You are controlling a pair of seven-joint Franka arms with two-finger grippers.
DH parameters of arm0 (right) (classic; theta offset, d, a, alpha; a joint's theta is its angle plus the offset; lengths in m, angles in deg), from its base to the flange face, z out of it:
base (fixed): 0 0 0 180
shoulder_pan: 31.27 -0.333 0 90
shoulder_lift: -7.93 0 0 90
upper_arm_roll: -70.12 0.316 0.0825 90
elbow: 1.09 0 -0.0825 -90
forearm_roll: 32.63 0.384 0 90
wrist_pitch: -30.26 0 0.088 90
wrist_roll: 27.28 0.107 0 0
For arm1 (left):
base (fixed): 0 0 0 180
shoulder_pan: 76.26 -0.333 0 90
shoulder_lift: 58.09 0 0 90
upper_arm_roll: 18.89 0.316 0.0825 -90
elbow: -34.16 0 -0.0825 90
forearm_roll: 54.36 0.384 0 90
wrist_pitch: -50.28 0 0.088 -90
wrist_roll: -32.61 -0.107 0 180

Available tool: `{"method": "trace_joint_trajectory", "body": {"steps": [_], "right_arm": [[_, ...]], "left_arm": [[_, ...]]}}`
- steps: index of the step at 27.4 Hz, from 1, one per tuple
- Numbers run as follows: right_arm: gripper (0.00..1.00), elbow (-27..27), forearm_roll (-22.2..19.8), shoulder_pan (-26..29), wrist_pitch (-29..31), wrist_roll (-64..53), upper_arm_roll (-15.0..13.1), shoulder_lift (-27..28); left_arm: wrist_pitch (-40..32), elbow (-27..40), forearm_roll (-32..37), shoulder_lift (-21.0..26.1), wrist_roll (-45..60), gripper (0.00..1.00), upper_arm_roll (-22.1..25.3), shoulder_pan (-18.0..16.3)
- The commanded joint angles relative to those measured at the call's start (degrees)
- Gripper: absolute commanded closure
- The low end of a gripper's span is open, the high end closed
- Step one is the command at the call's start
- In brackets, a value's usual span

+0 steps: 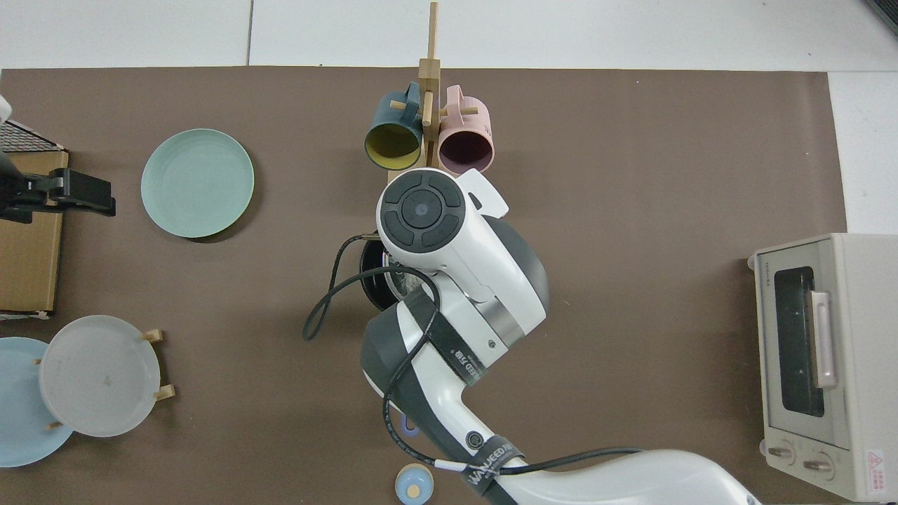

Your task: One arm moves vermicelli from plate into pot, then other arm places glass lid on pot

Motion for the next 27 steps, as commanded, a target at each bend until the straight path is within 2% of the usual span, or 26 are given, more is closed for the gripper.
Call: {"method": "trace_joint_trajectory", "body": {"steps": [1, 12, 27], "right_arm": [[1.0, -1.41, -0.92, -0.24, 2.28, 2.18, -0.08, -0.24], [1.0, -3.08, -0.48, -0.76, 5.44, 2.97, -0.08, 0.28], [1.0, -2.73, -0.22, -1.82, 5.62, 3.59, -0.08, 0.81]], "left_arm": [[0.0, 1.47, 0.11, -1.49, -0.25, 0.0, -1.2, -2.18], [-0.09, 1.38, 0.11, -1.49, -0.25, 0.0, -1.37, -1.39], [-0.09, 1.38, 0.03, -1.49, -0.25, 0.0, -1.37, -1.39]]}}
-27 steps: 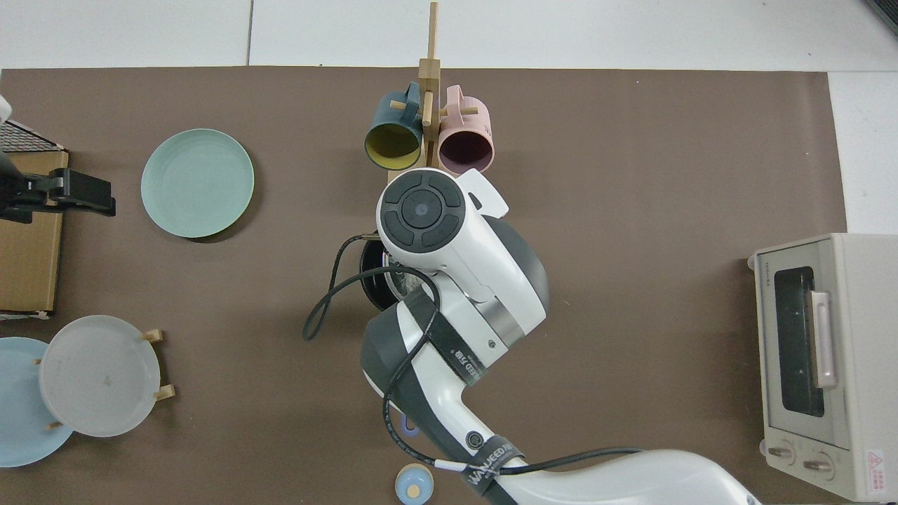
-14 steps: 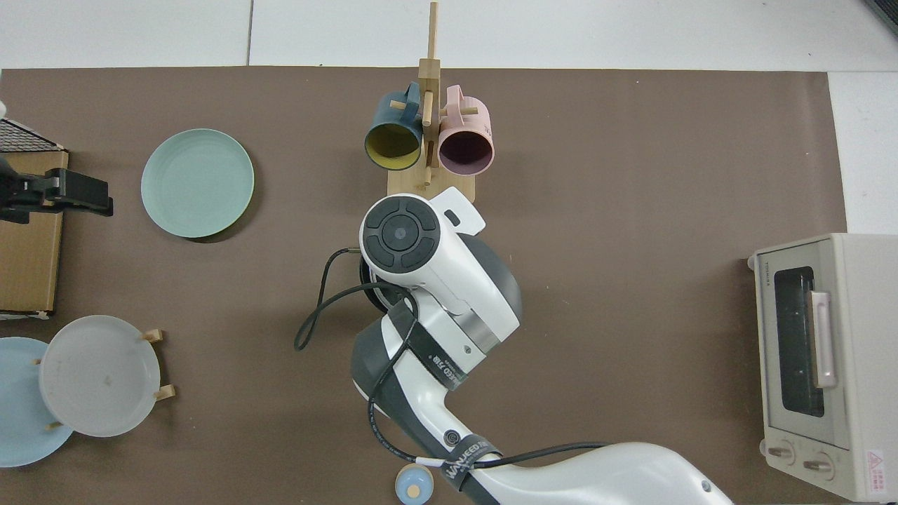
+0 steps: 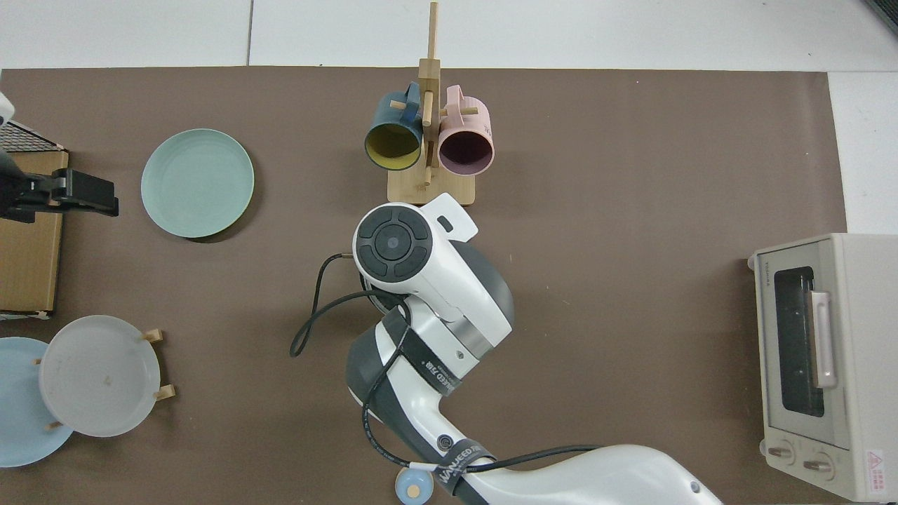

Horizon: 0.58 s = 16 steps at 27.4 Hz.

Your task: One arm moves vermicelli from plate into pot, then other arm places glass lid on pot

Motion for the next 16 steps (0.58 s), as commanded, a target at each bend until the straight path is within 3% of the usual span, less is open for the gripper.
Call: {"method": "trace_joint_trajectory", "body": {"steps": [1, 16], "right_arm": [[1.0, -0.56, -0.23, -0.48, 1.62, 2.05, -0.05, 0.16], [1.0, -0.2, -0.76, 0.66, 2.76, 1.87, -0.05, 0.87]], "left_arm": [[-0.09, 1.38, 0.02, -1.4, -0.25, 0.0, 0.03, -0.12], [-0.09, 1.38, 0.02, -1.4, -0.25, 0.0, 0.03, -0.12]]}}
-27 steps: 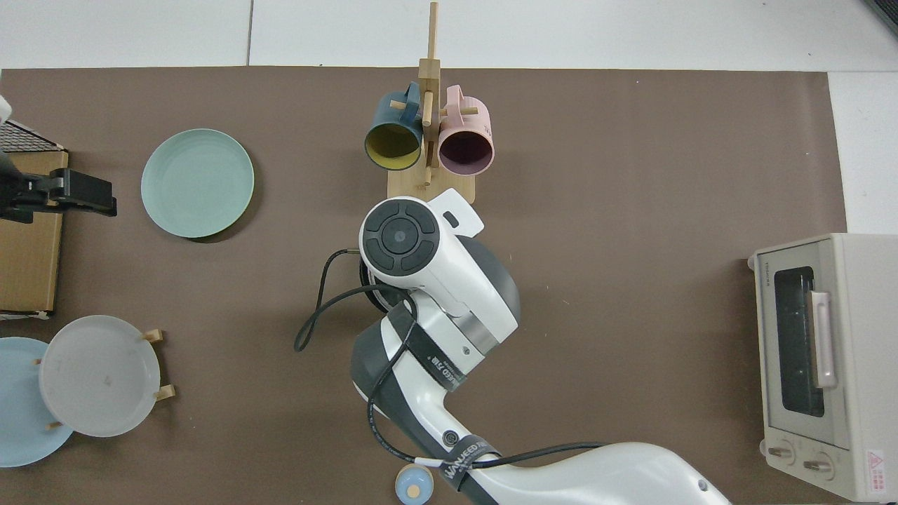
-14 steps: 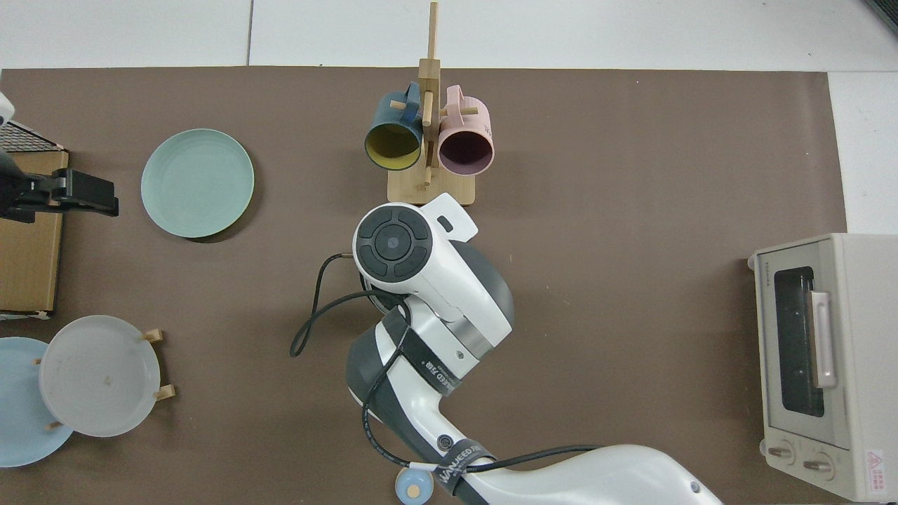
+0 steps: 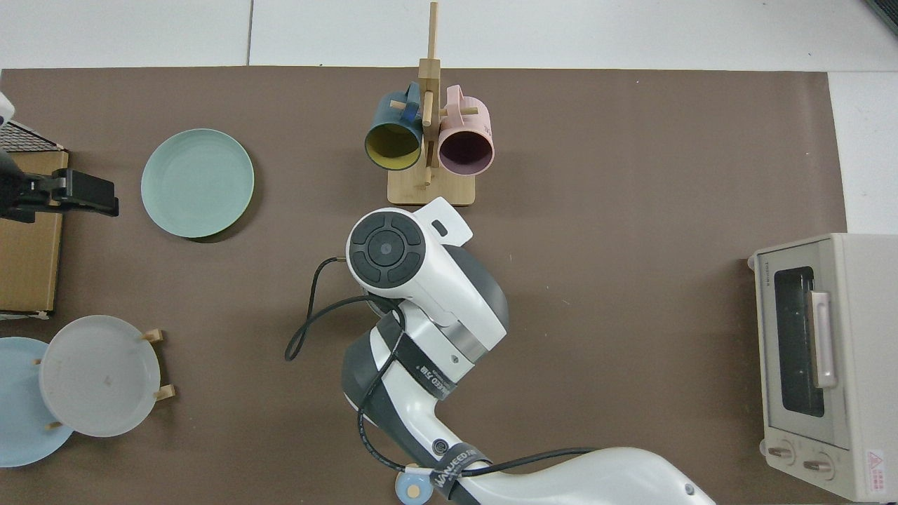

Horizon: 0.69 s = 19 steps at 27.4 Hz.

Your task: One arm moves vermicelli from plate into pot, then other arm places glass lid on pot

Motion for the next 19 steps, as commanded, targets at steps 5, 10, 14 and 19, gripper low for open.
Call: {"method": "trace_joint_trajectory", "body": {"steps": [5, 10, 14, 19], "right_arm": [[1.0, -0.3, -0.81, 0.69, 2.46, 1.63, 0.03, 0.95], [1.0, -0.3, -0.9, 0.78, 3.52, 1.55, 0.03, 1.65], [1.0, -0.04, -0.9, 1.04, 3.69, 1.46, 0.03, 1.91], [1.0, 0.22, -0.9, 1.13, 3.69, 1.37, 0.03, 2.09]], "left_arm": [[-0.09, 1.38, 0.02, -1.4, -0.25, 0.0, 0.04, -0.12], [-0.09, 1.38, 0.02, -1.4, -0.25, 0.0, 0.04, -0.12], [-0.09, 1.38, 0.02, -1.4, -0.25, 0.0, 0.04, -0.12], [-0.09, 1.38, 0.02, -1.4, -0.25, 0.0, 0.04, -0.12]]}}
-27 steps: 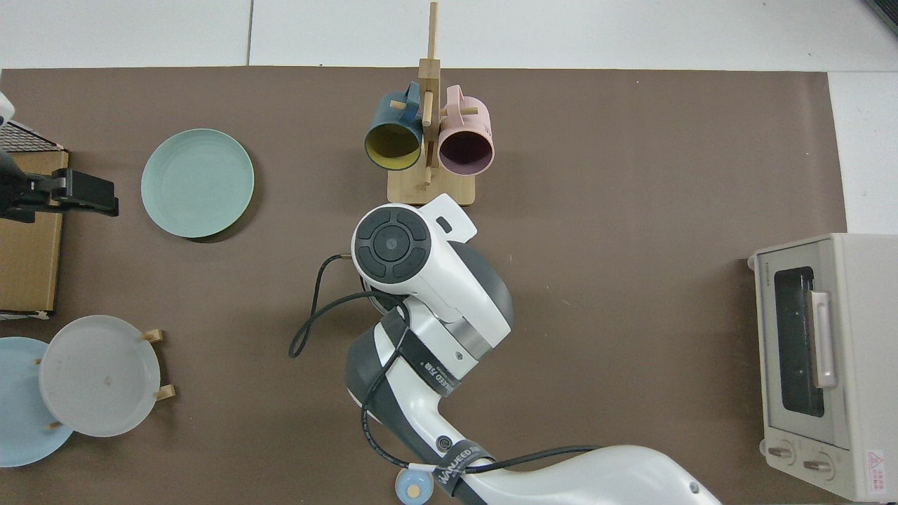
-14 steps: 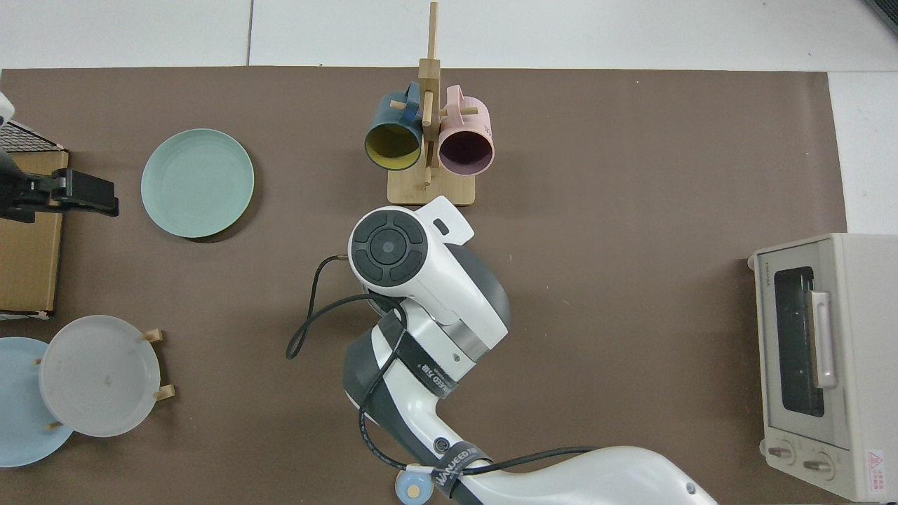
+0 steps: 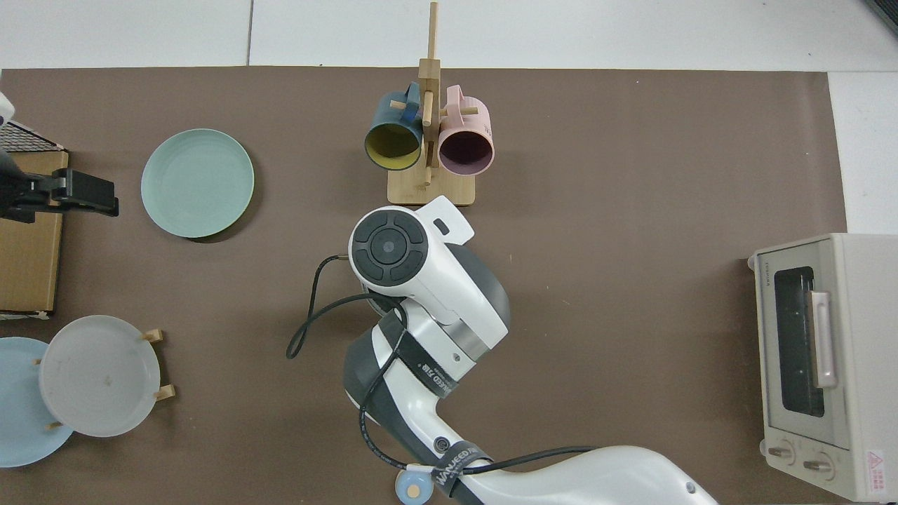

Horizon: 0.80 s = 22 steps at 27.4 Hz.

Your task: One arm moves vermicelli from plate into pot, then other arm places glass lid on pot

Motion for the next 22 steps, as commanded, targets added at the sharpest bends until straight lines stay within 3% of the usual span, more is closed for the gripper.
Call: {"method": "trace_joint_trajectory", "body": {"steps": [1, 22], "right_arm": [[1.0, 0.31, -0.91, 0.92, 3.5, 1.35, 0.02, 1.99], [1.0, 1.27, -0.21, 1.01, 3.59, 1.08, 0.02, 2.96]], "left_arm": [[-0.09, 1.38, 0.02, -1.4, -0.25, 0.0, 0.03, -0.12], [-0.09, 1.38, 0.02, -1.4, -0.25, 0.0, 0.03, -0.12]]}}
